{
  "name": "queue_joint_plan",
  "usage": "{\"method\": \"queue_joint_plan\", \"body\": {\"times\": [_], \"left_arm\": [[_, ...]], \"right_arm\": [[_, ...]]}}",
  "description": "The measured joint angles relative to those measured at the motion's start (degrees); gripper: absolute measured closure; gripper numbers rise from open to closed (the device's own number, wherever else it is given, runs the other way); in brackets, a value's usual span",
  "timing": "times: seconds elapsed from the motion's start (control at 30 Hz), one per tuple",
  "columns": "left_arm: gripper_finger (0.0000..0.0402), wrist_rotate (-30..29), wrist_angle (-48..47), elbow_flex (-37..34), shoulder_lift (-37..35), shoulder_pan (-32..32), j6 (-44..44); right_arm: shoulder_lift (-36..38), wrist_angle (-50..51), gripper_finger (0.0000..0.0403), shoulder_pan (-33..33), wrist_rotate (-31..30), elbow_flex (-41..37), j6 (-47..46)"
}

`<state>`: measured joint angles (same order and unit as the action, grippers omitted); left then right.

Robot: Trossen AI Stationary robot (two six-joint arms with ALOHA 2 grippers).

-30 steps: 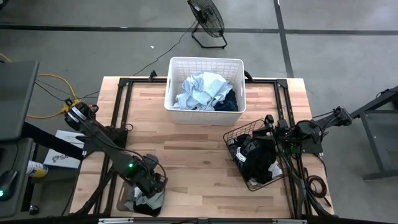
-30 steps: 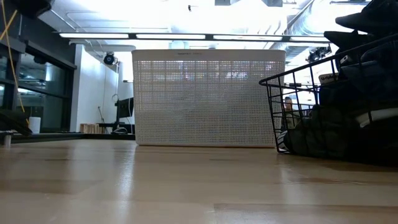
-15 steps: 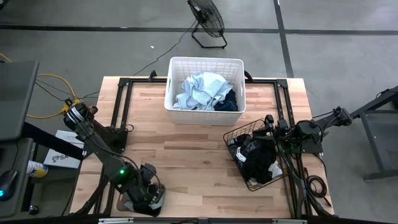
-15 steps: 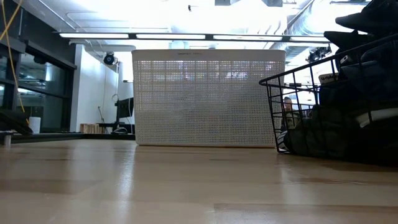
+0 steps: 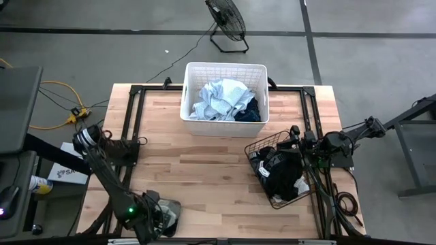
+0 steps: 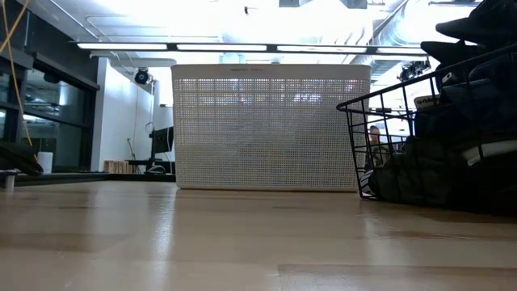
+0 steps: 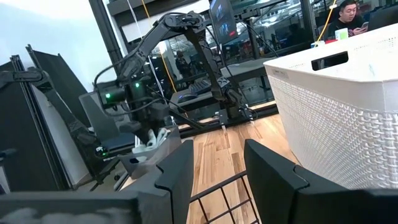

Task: Pick & Place Cloths
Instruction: Return to Home Position

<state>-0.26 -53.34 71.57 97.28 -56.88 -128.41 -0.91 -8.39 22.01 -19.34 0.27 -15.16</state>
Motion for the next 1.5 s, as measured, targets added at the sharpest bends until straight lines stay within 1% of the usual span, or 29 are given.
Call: {"method": "queue_joint_plan", "body": {"times": [0.1,0.3,0.43,0.53,0.7,0.77,0.9,1.03,1.1,1.17,1.2,1.3,1.33,1.4,1.43,1.5], "left_arm": [[0.0208,0.23,-1.2,0.0,1.96,-0.28,-1.85],[0.0208,0.78,-1.48,0.11,4.59,0.39,-2.36],[0.0208,2.79,-0.86,0.21,4.59,1.19,-0.42],[0.0208,2.9,-2.63,1.36,3.68,1.77,0.6],[0.0208,2.81,-12.13,5.71,2.45,1.79,0.49],[0.0208,4.04,-15.37,8.09,2.39,1.77,0.47],[0.0208,5.8,-18.66,11.97,2.34,1.77,1.5],[0.0208,4.94,-21.04,16.45,2.34,1.77,2.05],[0.0208,1.91,-24.38,19.47,2.34,1.77,2.12],[0.0208,-3.12,-28.42,22.55,2.34,1.77,2.12],[0.0208,-6.32,-30.62,24.13,2.34,1.79,2.15],[0.0208,-18.65,-35.93,27.57,2.2,2.86,2.41],[0.0208,-23.15,-36.88,27.98,2.16,3.59,2.88],[0.0208,-30.28,-36.65,28.04,2.18,5.93,6.29],[0.0208,-32.53,-36.55,28.04,2.21,7.51,8.52],[0.0208,-33.77,-36.38,28.04,2.21,11.5,14.34]], "right_arm": [[0.0,0.08,0.0269,0.01,0.01,0.0,0.0],[0.0,0.08,0.0269,-0.01,0.0,0.0,0.0],[0.0,0.1,0.0269,-0.01,-0.01,0.0,0.0],[0.0,0.1,0.0269,0.0,0.01,0.01,0.0],[0.0,0.13,0.0269,0.0,-0.01,0.01,0.0],[-0.01,0.14,0.0269,0.01,-0.01,0.0,0.0],[-0.02,0.23,0.0269,-0.01,-0.01,0.0,0.0],[-0.01,0.38,0.0269,-0.01,-0.01,0.0,0.0],[-0.01,0.43,0.0269,0.0,-0.01,0.01,0.0],[-0.02,0.54,0.0269,0.01,0.01,0.0,0.0],[-0.02,0.54,0.0269,-0.01,-0.01,0.02,0.0],[0.0,0.54,0.0269,0.01,0.01,0.0,0.0],[-0.01,0.54,0.0269,0.01,0.01,0.02,0.02],[-0.02,0.54,0.0269,-0.01,0.0,0.0,0.0],[-0.01,0.54,0.0269,0.01,0.01,0.01,0.0],[-0.02,0.54,0.0269,0.0,-0.01,0.01,0.0]]}}
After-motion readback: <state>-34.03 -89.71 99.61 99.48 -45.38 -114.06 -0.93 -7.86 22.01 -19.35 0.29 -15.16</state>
